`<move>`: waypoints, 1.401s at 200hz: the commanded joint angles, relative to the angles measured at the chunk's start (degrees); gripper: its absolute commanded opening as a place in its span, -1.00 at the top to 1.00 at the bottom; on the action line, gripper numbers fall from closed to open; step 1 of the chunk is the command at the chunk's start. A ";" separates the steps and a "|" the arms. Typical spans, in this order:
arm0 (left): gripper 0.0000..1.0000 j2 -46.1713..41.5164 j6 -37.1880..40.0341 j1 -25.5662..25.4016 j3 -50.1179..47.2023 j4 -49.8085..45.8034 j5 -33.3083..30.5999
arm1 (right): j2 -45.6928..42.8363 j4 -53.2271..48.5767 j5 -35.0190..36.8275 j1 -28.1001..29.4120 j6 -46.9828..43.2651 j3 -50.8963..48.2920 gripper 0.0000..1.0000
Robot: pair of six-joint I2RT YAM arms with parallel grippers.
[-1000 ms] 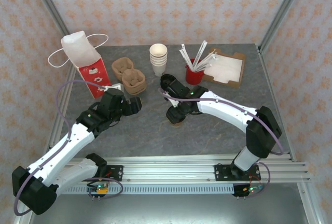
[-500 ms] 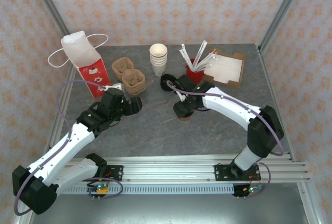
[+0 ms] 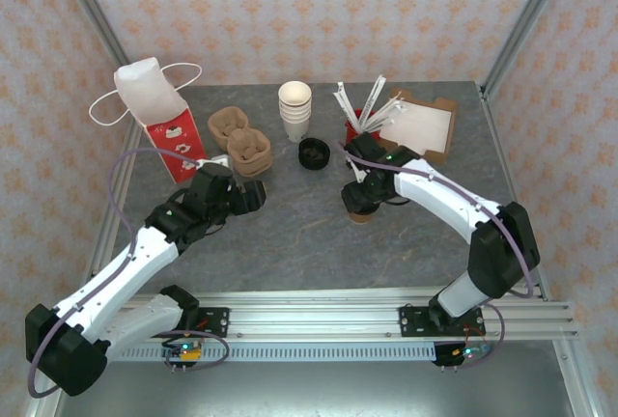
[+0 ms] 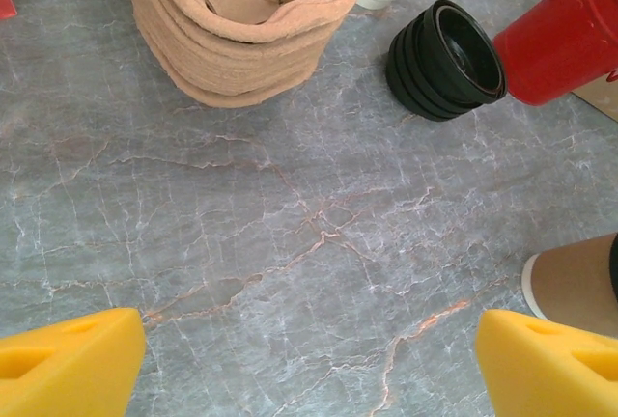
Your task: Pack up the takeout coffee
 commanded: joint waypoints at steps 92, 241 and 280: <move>-0.78 0.17 0.03 0.55 1.34 0.52 -0.21 | -3.04 -3.13 0.11 -0.94 1.19 0.85 -0.76; -0.33 29.41 9.13 7.77 26.04 -1.92 -5.99 | -17.80 23.14 -5.96 4.73 -0.49 -3.13 -0.76; -0.15 40.60 7.23 10.35 35.08 -2.48 -9.80 | -17.61 24.41 -6.59 4.79 -1.07 -4.92 -0.76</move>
